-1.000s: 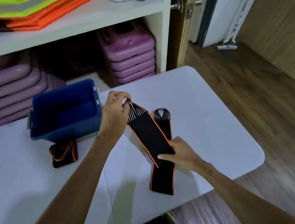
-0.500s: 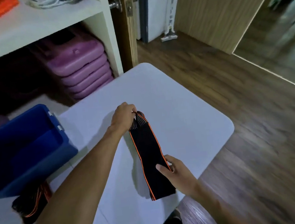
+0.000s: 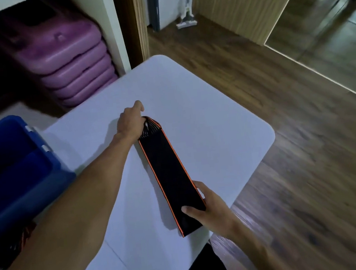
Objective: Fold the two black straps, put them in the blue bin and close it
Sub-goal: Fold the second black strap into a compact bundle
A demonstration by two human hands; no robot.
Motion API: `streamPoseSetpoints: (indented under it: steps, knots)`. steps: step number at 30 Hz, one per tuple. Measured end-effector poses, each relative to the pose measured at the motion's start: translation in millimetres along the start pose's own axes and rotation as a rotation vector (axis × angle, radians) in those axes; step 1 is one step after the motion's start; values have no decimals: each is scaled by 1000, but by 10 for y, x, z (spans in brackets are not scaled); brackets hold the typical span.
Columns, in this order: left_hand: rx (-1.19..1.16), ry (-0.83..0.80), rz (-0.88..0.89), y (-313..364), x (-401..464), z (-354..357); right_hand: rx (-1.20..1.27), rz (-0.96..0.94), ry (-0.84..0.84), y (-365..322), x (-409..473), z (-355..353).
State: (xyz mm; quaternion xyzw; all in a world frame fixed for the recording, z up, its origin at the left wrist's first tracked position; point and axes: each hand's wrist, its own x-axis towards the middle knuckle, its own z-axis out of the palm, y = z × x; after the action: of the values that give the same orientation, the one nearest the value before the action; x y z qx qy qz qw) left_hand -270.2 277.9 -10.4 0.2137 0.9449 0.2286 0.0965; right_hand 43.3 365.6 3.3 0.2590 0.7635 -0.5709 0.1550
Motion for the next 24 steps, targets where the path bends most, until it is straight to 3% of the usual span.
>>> streamPoseSetpoints:
  steps: [7,16,21,24]
  knots:
    - [9,58,-95,-72,46,-89,-159,6,97,47,-22,105]
    - [6,-23,-187,-124,14,-164,-721,3,256,-94,-26,331]
    - [39,44,-69,-176,-184,4,-799,4,388,-105,70,555]
    - [-140,148,-169,-149,-277,56,-781,21,435,-72,117,610]
